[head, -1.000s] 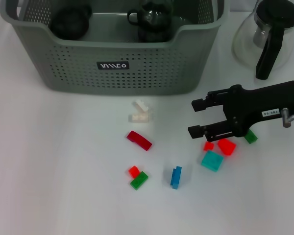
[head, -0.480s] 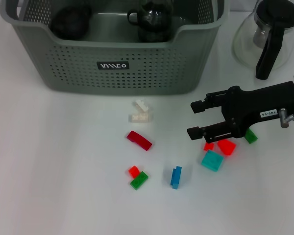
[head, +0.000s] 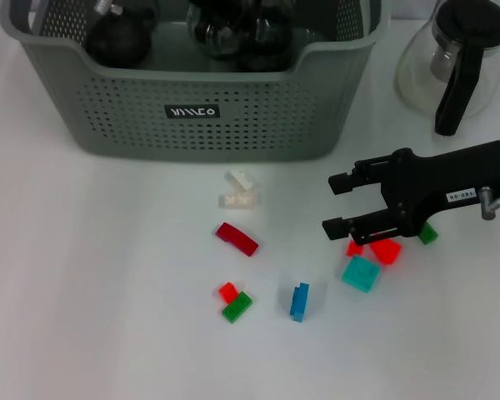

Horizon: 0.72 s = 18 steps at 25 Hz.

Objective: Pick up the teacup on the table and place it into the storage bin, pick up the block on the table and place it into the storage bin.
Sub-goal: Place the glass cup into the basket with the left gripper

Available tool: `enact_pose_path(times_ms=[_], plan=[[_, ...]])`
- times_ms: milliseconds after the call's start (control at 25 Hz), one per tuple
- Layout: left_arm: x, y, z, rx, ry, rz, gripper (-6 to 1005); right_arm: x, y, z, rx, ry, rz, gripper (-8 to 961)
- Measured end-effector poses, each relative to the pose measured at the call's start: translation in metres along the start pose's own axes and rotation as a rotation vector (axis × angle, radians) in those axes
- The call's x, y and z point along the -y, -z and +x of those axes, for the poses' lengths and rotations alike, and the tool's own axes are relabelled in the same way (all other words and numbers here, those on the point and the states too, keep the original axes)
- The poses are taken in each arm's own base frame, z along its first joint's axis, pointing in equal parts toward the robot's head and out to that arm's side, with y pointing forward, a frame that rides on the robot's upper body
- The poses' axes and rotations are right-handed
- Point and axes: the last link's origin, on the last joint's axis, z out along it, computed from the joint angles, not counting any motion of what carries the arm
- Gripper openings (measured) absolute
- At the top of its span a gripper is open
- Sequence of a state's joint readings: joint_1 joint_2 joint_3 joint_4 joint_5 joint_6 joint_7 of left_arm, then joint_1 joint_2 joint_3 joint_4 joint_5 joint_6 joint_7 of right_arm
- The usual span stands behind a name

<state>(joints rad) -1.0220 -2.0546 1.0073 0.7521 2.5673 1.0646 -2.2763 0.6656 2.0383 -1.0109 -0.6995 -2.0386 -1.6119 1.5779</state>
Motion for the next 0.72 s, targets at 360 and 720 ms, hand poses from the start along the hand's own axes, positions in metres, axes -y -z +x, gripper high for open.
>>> enact_pose_path(times_ms=[360, 720], plan=[[-0.003, 0.003, 0.005, -0.012, -0.014, 0.005, 398, -0.001, 0.000, 0.003, -0.010, -0.006, -0.003, 770], [0.015, 0.078, 0.025, -0.165, 0.017, 0.091, 743, 0.000, 0.001, 0.003, -0.010, -0.007, 0.000, 757]])
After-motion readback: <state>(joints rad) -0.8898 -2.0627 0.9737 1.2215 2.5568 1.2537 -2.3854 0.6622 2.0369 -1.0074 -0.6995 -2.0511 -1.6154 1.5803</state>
